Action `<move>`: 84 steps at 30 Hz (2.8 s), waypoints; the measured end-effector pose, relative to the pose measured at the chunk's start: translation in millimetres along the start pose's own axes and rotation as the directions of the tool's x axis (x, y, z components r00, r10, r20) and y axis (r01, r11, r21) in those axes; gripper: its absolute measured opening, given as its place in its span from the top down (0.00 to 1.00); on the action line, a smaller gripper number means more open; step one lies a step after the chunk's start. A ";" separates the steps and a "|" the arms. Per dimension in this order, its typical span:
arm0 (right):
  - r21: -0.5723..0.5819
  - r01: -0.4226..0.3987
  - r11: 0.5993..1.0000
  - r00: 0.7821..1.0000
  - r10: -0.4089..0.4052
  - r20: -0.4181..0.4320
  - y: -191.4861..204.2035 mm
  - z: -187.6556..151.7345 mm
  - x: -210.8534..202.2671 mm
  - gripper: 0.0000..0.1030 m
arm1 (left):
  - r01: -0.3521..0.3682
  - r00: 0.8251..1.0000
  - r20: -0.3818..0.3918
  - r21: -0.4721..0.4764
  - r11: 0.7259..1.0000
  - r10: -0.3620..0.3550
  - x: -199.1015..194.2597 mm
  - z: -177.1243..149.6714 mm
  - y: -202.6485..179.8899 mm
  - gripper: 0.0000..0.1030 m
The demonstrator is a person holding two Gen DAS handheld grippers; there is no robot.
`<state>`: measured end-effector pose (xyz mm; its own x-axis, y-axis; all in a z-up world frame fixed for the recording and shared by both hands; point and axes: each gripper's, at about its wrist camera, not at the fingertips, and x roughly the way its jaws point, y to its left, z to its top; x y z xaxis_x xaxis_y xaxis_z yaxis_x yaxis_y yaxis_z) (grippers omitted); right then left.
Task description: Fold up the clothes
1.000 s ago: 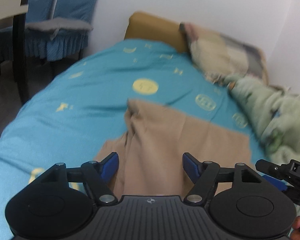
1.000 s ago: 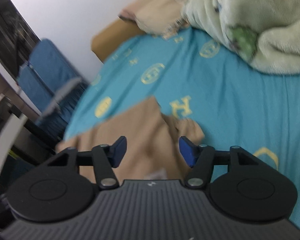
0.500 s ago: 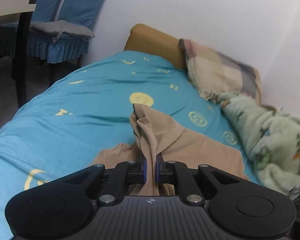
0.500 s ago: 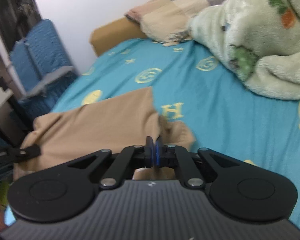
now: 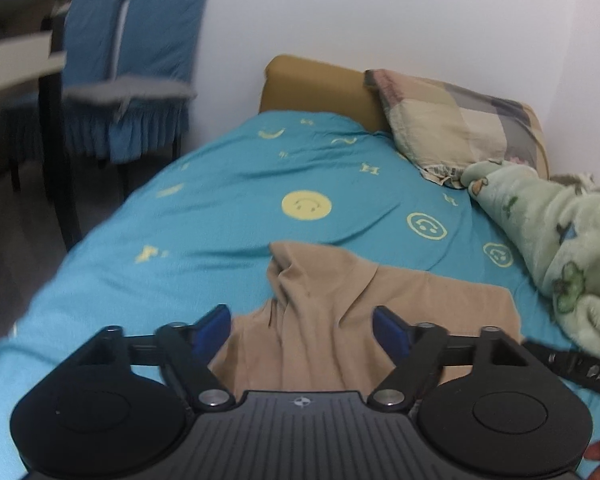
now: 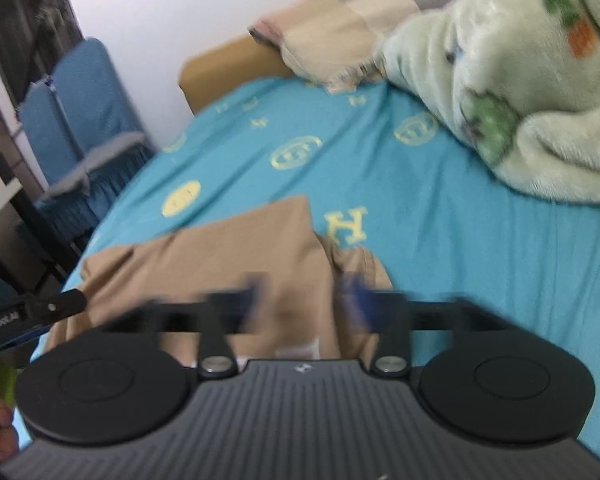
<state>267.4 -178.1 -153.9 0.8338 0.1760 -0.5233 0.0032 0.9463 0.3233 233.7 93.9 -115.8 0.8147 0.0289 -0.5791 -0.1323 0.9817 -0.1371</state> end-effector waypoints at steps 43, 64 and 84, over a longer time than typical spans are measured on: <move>0.297 -0.057 0.953 0.980 0.110 -0.166 -13.0 -14.8 -88.8 0.35 | 0.105 0.914 -0.261 -0.588 0.802 -0.311 -76.2 -71.6 43.8 0.13; 0.815 -0.155 0.558 0.823 0.529 -0.205 -7.0 -86.2 -27.2 0.18 | 0.069 0.936 -0.156 -0.798 0.599 -0.316 -32.1 -92.4 76.2 0.74; 0.805 -0.011 0.593 0.947 0.264 -0.182 -41.1 -79.5 -24.8 0.69 | 0.154 0.926 -0.075 -0.820 0.551 -0.370 -36.3 -94.2 81.4 0.76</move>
<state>202.6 -199.7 -216.9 0.6903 0.4661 -0.5534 0.4373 0.3405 0.8323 140.2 155.0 -181.7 0.7610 -0.3507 -0.5458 -0.4105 0.3911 -0.8237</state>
